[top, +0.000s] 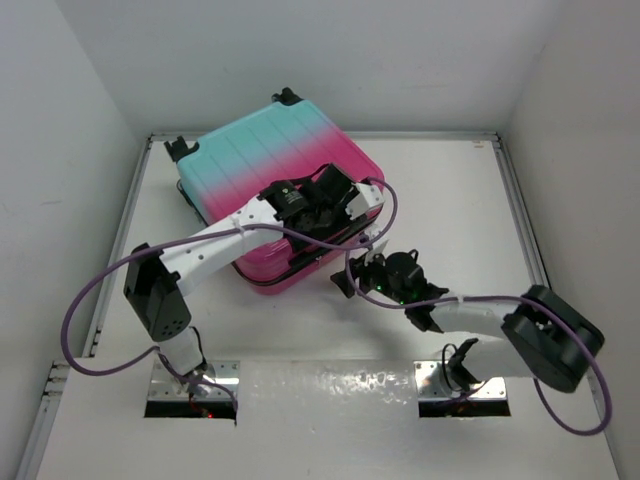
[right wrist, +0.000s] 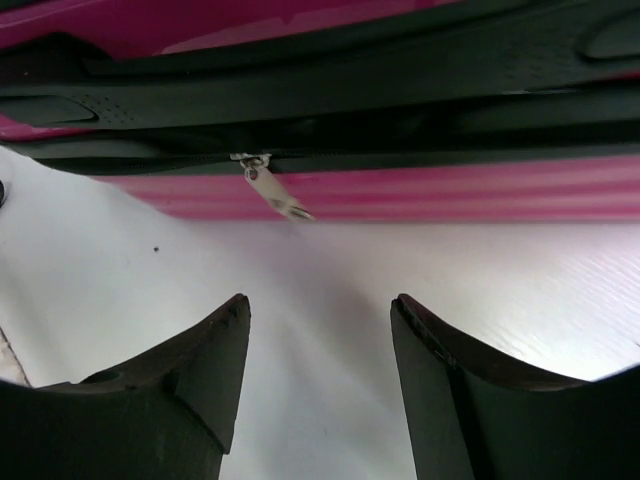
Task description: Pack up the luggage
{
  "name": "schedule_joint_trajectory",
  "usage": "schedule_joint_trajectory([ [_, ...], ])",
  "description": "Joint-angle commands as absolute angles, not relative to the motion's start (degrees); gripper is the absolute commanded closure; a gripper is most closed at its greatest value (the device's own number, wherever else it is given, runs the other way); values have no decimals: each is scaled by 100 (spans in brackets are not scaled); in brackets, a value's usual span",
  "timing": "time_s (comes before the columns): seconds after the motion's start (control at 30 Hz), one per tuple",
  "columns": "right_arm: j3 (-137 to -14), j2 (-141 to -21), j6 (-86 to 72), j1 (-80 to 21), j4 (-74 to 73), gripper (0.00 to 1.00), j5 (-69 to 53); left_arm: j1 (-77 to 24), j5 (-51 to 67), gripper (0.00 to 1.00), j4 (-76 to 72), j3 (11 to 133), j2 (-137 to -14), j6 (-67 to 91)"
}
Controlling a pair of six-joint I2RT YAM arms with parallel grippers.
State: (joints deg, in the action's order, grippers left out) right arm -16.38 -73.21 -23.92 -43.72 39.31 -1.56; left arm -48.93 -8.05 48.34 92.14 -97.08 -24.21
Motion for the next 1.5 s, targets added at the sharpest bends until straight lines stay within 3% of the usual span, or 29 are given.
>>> schedule_joint_trajectory([
  [0.0, -1828, -7830, -2293, -4430, 5298, 42, -413, -4834, -721, 77, 4948, 9079, -9809, -2233],
  [0.03, -1889, -7962, -2311, -4464, 5413, 42, -370, -4834, -703, 91, 4940, 9088, -9774, -2224],
  [0.1, -2126, -8296, -2303, -4570, 5660, 42, -238, -4834, -651, 100, 4922, 9097, -9730, -2180],
  [0.57, -2918, -9334, -2514, -4878, 5713, 48, 650, -4834, -571, 100, 4922, 9281, -9782, -2180],
  [0.63, -2979, -9378, -2531, -4895, 5643, 53, 781, -4834, -554, 100, 4904, 9299, -9756, -2188],
  [0.73, -3024, -9387, -2575, -4896, 5615, 72, 975, -4834, -545, 100, 4904, 9299, -9730, -2180],
  [0.97, -3076, -9369, -2619, -4904, 5932, 90, 827, -4834, -519, 100, 4904, 9255, -9721, -2180],
  [1.17, -3103, -9246, -2390, -4992, 5818, 81, 493, -4834, -562, 100, 4904, 9229, -9721, -2206],
  [1.27, -3094, -9220, -2592, -5001, 6020, 70, 501, -4834, -571, 100, 4878, 9185, -9703, -2215],
  [1.4, -3173, -9298, -2646, -5010, 6091, 75, 694, -4834, -571, 100, 4878, 9167, -9694, -2215],
  [1.47, -3243, -9334, -2628, -5001, 6056, 82, 677, -4834, -580, 100, 4878, 9158, -9694, -2206],
])
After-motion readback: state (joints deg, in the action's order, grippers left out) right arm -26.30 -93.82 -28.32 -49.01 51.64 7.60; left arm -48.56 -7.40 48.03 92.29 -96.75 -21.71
